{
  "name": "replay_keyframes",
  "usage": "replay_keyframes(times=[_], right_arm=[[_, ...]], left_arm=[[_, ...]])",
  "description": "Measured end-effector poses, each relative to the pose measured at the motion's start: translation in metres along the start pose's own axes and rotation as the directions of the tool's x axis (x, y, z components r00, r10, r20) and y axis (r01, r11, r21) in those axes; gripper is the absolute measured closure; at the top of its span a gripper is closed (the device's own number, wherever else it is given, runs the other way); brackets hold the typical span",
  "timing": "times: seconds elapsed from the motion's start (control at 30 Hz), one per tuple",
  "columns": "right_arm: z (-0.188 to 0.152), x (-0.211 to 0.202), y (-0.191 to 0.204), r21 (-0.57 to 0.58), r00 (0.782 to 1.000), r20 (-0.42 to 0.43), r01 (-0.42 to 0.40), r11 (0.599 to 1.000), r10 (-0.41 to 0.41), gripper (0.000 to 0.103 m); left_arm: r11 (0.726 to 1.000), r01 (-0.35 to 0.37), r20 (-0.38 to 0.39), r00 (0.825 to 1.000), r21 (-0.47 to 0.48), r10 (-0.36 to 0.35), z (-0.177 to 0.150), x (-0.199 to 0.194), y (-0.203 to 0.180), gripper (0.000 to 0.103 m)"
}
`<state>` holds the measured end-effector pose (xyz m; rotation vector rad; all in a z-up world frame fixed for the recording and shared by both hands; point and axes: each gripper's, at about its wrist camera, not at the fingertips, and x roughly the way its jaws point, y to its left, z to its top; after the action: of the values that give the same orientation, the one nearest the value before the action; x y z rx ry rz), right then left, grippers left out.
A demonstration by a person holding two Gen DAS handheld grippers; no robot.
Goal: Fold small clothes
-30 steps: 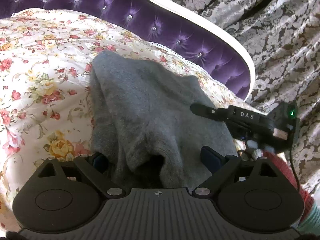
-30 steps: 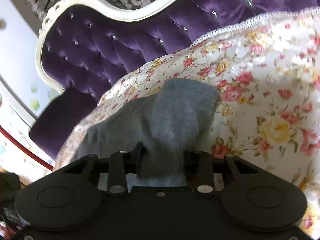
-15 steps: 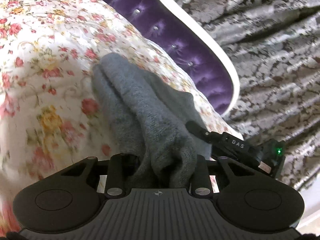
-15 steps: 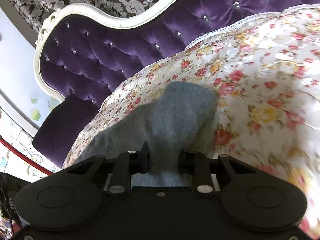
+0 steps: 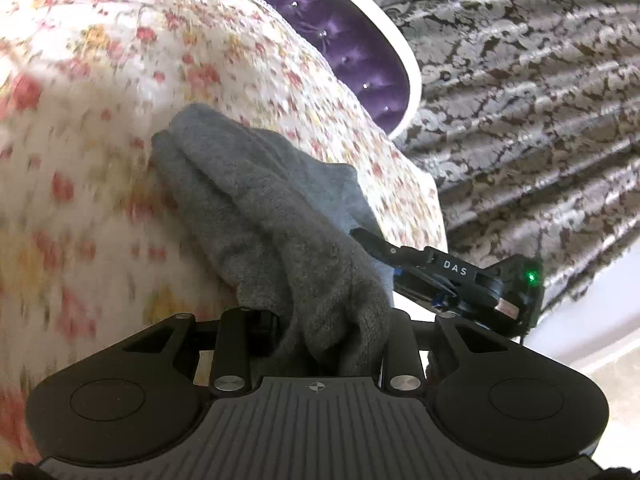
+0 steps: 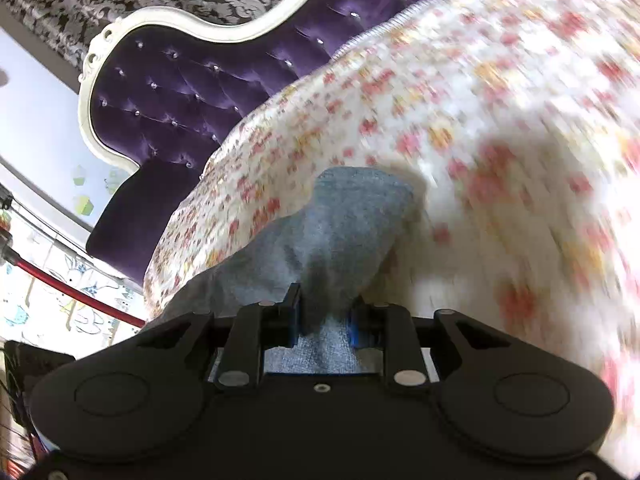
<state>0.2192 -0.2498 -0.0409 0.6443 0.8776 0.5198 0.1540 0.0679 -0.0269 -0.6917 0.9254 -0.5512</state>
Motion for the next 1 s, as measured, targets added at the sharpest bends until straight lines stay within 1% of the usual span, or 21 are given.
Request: replay_keyframes(times=[0.07, 0.1, 0.13, 0.2, 0.23, 0.27, 0.3, 0.37, 0.4, 0.43, 0.47, 0.53, 0.63, 0.67, 0.7, 0.73, 0.8, 0.83, 0.87, 0.93, 1.0], right_arm=[[-0.012, -0.005, -0.002, -0.002, 1.0, 0.014, 0.012, 1.0, -0.012, 0.067], [-0.016, -0.007, -0.003, -0.009, 0.999, 0.029, 0.028, 1.0, -0.028, 0.065], [-0.019, -0.008, -0.004, -0.018, 0.998, 0.047, 0.046, 0.999, -0.045, 0.064], [-0.022, -0.007, -0.005, -0.045, 0.992, 0.09, 0.097, 0.994, -0.093, 0.061], [-0.024, -0.006, -0.006, -0.06, 0.986, 0.113, 0.128, 0.99, -0.121, 0.054], [-0.026, -0.003, -0.006, -0.08, 0.979, 0.136, 0.163, 0.983, -0.151, 0.051], [-0.028, -0.001, -0.007, -0.095, 0.972, 0.157, 0.19, 0.977, -0.173, 0.051], [-0.031, 0.0, -0.008, -0.108, 0.961, 0.203, 0.21, 0.972, -0.185, 0.052], [-0.033, -0.002, -0.009, -0.115, 0.955, 0.222, 0.224, 0.968, -0.195, 0.05], [-0.036, -0.006, -0.01, -0.122, 0.948, 0.243, 0.242, 0.963, -0.207, 0.046], [-0.038, -0.01, -0.008, -0.13, 0.94, 0.268, 0.253, 0.959, -0.212, 0.044], [-0.044, -0.024, -0.004, -0.153, 0.932, 0.308, 0.249, 0.956, -0.194, 0.044], [-0.054, -0.044, 0.016, -0.253, 0.918, 0.361, 0.267, 0.93, -0.166, 0.044], [-0.058, -0.05, 0.025, -0.293, 0.915, 0.374, 0.272, 0.917, -0.152, 0.045], [-0.061, -0.055, 0.033, -0.327, 0.913, 0.383, 0.275, 0.904, -0.139, 0.045], [-0.066, -0.059, 0.041, -0.361, 0.914, 0.387, 0.274, 0.892, -0.124, 0.045], [-0.076, -0.063, 0.057, -0.423, 0.921, 0.38, 0.259, 0.868, -0.089, 0.048], [-0.081, -0.063, 0.063, -0.449, 0.926, 0.37, 0.254, 0.856, -0.081, 0.053], [-0.087, -0.062, 0.07, -0.472, 0.93, 0.358, 0.258, 0.843, -0.084, 0.061], [-0.095, -0.057, 0.078, -0.497, 0.939, 0.331, 0.258, 0.828, -0.094, 0.068], [-0.103, -0.052, 0.08, -0.507, 0.948, 0.305, 0.247, 0.826, -0.097, 0.068]], left_arm=[[0.996, -0.07, 0.009, 0.998, 0.051, 0.07, -0.01, -0.002, -0.004, 0.07], [0.991, -0.113, 0.025, 0.993, 0.076, 0.112, -0.015, -0.002, -0.004, 0.069], [0.984, -0.149, 0.043, 0.988, 0.097, 0.146, -0.018, -0.003, -0.002, 0.068], [0.968, -0.217, 0.081, 0.975, 0.13, 0.207, -0.024, -0.006, 0.003, 0.06], [0.961, -0.236, 0.097, 0.97, 0.142, 0.224, -0.026, -0.006, 0.004, 0.056], [0.956, -0.248, 0.114, 0.966, 0.156, 0.232, -0.028, -0.006, 0.004, 0.054], [0.95, -0.261, 0.13, 0.962, 0.172, 0.241, -0.031, -0.006, 0.003, 0.053], [0.929, -0.306, 0.166, 0.947, 0.207, 0.275, -0.037, -0.009, -0.002, 0.042], [0.909, -0.341, 0.19, 0.935, 0.241, 0.3, -0.044, -0.015, -0.006, 0.041], [0.888, -0.37, 0.22, 0.923, 0.272, 0.317, -0.048, -0.018, -0.01, 0.041], [0.867, -0.397, 0.253, 0.91, 0.3, 0.329, -0.055, -0.025, -0.015, 0.041], [0.811, -0.465, 0.325, 0.875, 0.354, 0.36, -0.065, -0.037, -0.029, 0.042], [0.725, -0.548, 0.43, 0.822, 0.418, 0.373, -0.076, -0.054, -0.049, 0.041], [0.706, -0.563, 0.455, 0.81, 0.429, 0.37, -0.077, -0.056, -0.055, 0.041], [0.695, -0.571, 0.472, 0.803, 0.437, 0.364, -0.078, -0.058, -0.06, 0.041], [0.687, -0.572, 0.483, 0.801, 0.448, 0.352, -0.078, -0.058, -0.065, 0.041], [0.686, -0.555, 0.485, 0.812, 0.471, 0.324, -0.077, -0.052, -0.073, 0.041], [0.687, -0.548, 0.485, 0.816, 0.477, 0.314, -0.076, -0.047, -0.075, 0.041], [0.687, -0.543, 0.482, 0.82, 0.483, 0.309, -0.074, -0.042, -0.077, 0.041], [0.686, -0.532, 0.47, 0.829, 0.496, 0.303, -0.072, -0.029, -0.08, 0.041], [0.682, -0.534, 0.462, 0.83, 0.499, 0.312, -0.069, -0.015, -0.078, 0.041]])
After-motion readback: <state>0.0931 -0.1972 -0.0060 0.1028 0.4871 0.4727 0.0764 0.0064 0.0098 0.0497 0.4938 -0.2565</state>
